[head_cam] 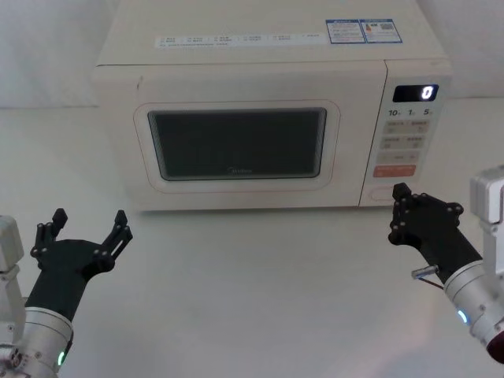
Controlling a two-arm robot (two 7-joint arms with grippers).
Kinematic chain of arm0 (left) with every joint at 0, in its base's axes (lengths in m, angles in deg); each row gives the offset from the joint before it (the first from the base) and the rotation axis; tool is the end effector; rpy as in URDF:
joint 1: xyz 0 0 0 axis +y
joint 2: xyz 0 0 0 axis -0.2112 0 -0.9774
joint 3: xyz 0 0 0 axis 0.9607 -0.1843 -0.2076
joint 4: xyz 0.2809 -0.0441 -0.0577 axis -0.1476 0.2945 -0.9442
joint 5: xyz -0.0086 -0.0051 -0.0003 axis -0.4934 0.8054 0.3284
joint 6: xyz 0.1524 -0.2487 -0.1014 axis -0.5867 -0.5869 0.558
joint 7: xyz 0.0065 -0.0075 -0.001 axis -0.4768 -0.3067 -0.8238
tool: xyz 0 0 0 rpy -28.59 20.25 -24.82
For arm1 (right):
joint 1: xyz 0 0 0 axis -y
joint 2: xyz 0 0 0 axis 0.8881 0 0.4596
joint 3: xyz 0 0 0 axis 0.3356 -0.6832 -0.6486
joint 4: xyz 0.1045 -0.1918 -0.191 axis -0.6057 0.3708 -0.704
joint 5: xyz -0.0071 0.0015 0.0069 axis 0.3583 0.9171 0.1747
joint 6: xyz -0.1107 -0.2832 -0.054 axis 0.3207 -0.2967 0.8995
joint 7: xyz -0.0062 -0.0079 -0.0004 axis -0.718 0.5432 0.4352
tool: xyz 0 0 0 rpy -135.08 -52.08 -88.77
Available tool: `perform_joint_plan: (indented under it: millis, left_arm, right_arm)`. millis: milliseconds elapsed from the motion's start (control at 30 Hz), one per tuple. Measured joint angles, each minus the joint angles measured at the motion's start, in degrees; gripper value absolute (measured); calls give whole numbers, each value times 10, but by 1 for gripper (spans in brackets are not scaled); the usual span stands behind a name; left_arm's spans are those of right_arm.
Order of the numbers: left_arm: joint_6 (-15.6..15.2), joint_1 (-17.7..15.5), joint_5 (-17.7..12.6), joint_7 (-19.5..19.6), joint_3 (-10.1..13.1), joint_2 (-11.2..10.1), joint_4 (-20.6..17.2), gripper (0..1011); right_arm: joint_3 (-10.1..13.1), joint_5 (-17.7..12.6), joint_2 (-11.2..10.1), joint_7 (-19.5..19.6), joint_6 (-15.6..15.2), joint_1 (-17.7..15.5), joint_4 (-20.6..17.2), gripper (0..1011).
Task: Press the button to open the microwave door with one hand; close the microwave door with the other hand.
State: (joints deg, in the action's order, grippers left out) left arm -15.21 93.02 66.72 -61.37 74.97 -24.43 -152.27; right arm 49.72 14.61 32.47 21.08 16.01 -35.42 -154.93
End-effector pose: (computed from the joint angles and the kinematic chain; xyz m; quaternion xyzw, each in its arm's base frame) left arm 0.2529 0.0377 -0.2852 -0.0173 0.0063 0.6617 0.7496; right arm 0.2822 0.0121 -0.2758 -0.0133 -0.0260 -0.5951 0.8031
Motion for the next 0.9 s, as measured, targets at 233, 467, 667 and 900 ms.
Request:
perform_joint_plan:
  millis: [233,467,667,900]
  left_arm:
    - [0,0,0,0,0,0,0,1001]
    - [0,0,0,0,0,0,0,1001]
    - [0,0,0,0,0,0,0,1001]
    - [0,0,0,0,0,0,0,1001]
  right_arm:
    - [18,-23,10,-19,-31,23,20,0]
    - [29,-39,21,-21,-50,44,44,0]
    - [32,-51,30,-22,-59,60,71,0]
    - [31,-55,34,-21,-62,73,98,0]
